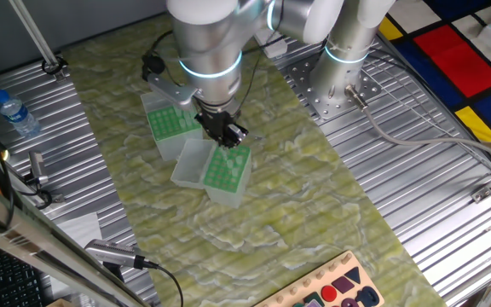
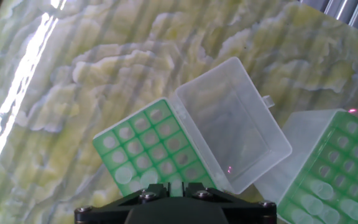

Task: Transfer all large pipette tips from one holder to another

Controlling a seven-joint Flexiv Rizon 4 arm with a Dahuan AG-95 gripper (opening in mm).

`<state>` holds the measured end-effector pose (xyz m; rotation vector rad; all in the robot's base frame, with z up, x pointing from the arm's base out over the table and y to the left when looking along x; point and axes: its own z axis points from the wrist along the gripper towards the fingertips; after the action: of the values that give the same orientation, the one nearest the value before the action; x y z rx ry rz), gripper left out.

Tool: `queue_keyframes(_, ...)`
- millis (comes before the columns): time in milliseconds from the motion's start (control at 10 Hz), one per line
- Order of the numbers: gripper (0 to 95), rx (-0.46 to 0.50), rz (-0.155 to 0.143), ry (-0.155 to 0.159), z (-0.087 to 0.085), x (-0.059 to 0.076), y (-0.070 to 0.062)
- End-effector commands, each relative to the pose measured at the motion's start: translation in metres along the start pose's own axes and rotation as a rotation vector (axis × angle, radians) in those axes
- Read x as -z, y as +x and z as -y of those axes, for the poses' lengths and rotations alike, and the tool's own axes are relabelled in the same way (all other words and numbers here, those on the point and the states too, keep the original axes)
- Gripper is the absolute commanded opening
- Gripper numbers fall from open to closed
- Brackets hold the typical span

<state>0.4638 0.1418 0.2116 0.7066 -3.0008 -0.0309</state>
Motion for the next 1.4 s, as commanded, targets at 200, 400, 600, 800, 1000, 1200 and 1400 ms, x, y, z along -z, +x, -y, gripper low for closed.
queue_keyframes(200, 0.0, 0.021, -0.024, -0.004, 0.008, 0.031, -0.003)
queue_keyframes(400, 0.0, 0.032, -0.048, -0.009, 0.012, 0.052, -0.007)
queue_keyframes(600, 0.0, 0.049, -0.075, -0.006, 0.015, 0.071, -0.010)
queue_keyframes(800, 0.0, 0.095, -0.100, 0.027, 0.017, 0.083, -0.012)
queue_keyframes(1000, 0.0, 0.147, -0.131, 0.060, 0.021, 0.092, -0.012)
queue_keyframes(1200, 0.0, 0.263, -0.168, 0.108, 0.030, 0.093, -0.011)
queue_keyframes(1400, 0.0, 0.434, -0.223, 0.174, 0.043, 0.093, -0.013)
